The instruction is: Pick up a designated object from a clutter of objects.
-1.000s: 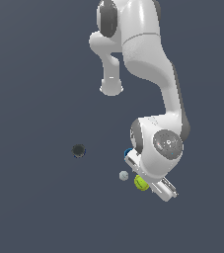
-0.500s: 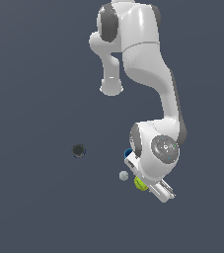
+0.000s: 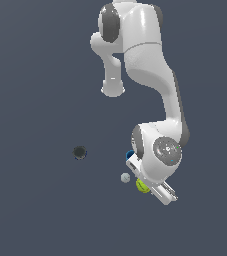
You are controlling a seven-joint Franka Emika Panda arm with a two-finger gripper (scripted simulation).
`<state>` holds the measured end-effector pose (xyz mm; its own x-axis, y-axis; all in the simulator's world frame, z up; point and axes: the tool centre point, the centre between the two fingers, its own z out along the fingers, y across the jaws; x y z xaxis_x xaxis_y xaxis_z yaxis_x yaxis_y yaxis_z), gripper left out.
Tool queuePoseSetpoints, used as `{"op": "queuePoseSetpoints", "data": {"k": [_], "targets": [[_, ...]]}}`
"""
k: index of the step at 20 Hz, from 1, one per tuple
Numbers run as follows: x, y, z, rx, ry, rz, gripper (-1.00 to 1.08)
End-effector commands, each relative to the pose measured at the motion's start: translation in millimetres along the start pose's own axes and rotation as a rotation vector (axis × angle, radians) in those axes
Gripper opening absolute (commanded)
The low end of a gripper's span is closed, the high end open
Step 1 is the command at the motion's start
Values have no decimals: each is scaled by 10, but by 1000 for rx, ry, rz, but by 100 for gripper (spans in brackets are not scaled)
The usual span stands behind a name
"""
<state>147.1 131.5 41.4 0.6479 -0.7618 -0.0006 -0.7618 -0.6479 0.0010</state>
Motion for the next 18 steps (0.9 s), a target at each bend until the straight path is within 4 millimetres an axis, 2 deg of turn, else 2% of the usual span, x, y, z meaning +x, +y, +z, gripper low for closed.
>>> {"op": "queuePoseSetpoints", "data": {"k": [1, 10, 18], "targets": [[-2, 3, -5, 0, 0, 0, -100], [-54, 113, -183, 0, 0, 0, -100], [-169, 358, -581, 0, 0, 0, -100]]}}
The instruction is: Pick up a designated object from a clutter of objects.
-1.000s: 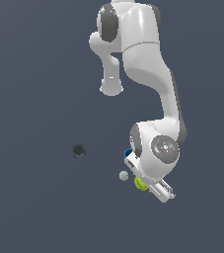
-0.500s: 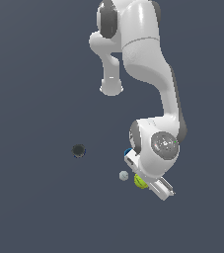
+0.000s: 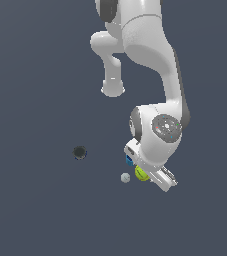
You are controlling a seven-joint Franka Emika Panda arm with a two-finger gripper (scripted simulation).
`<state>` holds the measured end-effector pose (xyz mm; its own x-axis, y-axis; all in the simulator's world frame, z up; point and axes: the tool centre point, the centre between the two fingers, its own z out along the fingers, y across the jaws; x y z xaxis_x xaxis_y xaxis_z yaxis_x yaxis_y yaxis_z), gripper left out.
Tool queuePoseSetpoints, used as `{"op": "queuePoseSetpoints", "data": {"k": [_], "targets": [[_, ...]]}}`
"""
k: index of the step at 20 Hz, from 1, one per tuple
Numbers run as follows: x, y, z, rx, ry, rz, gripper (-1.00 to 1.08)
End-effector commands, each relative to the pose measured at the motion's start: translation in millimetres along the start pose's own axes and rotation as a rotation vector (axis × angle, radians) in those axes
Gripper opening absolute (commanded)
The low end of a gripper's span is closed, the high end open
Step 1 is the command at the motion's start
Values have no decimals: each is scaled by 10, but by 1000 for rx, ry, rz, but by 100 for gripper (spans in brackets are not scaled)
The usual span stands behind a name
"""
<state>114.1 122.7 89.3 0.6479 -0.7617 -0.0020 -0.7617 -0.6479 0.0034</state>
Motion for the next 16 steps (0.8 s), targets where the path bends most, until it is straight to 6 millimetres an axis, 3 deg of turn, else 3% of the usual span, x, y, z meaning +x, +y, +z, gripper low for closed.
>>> {"op": "queuePoseSetpoints", "data": {"k": [1, 16], "targets": [[-42, 91, -171, 2, 1, 0, -100], [-361, 771, -1297, 3, 1, 0, -100]]}}
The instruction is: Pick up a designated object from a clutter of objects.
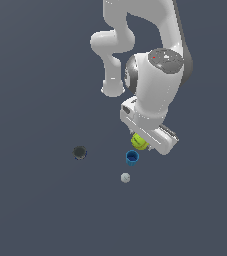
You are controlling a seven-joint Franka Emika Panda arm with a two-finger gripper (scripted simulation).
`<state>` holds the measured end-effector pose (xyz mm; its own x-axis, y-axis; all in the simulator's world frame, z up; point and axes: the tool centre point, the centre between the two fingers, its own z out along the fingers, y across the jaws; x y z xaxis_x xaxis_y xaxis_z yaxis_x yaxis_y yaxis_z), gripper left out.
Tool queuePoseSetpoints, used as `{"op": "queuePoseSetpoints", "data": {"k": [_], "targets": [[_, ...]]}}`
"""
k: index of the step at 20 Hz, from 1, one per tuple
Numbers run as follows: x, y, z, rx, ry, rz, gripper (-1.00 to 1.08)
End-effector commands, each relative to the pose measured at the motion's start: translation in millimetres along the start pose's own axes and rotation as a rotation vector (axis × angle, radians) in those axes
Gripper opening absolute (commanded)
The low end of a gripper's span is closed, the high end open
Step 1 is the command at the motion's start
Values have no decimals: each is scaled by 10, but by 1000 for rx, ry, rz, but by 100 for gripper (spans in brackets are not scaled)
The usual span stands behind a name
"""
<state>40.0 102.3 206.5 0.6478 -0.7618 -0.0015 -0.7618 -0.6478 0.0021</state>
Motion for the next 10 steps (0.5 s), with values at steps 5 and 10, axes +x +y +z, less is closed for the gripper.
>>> {"op": "queuePoseSetpoints", "data": {"k": [5, 10], "targets": [[-143, 306, -530, 2, 1, 0, -100], [-254, 547, -953, 2, 1, 0, -100]]}}
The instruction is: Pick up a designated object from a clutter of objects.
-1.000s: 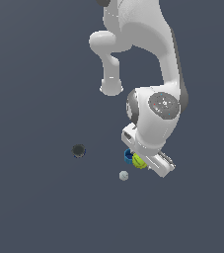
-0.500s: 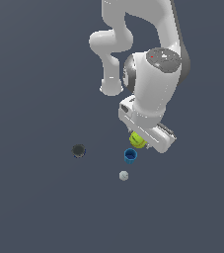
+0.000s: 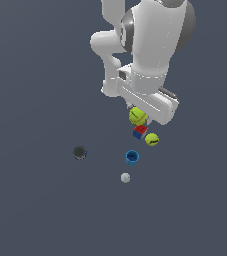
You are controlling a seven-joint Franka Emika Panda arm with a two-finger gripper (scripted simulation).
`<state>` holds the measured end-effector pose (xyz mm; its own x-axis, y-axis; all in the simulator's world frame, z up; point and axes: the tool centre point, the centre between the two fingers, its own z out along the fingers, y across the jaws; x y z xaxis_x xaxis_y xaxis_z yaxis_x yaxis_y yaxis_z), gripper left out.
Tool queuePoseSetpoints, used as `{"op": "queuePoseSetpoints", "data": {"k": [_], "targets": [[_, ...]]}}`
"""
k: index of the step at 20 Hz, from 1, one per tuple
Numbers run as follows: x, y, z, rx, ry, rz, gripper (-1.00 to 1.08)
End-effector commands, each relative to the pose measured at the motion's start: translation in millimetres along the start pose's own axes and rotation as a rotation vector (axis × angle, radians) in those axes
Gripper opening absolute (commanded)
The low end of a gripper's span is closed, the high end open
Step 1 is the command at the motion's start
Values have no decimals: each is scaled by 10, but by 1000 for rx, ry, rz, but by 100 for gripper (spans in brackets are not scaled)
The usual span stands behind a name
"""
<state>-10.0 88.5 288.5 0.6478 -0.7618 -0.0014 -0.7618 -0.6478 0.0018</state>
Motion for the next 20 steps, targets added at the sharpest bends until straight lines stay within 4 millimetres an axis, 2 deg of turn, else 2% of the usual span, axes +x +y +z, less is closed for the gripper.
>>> {"op": "queuePoseSetpoints", "data": {"k": [1, 6, 11, 15, 20], "targets": [[-55, 121, -218, 2, 1, 0, -100], [-143, 313, -571, 2, 1, 0, -100], [-204, 449, -833, 2, 1, 0, -100], [-231, 510, -957, 2, 1, 0, -100], [-234, 522, -1003, 2, 1, 0, -100]]}}
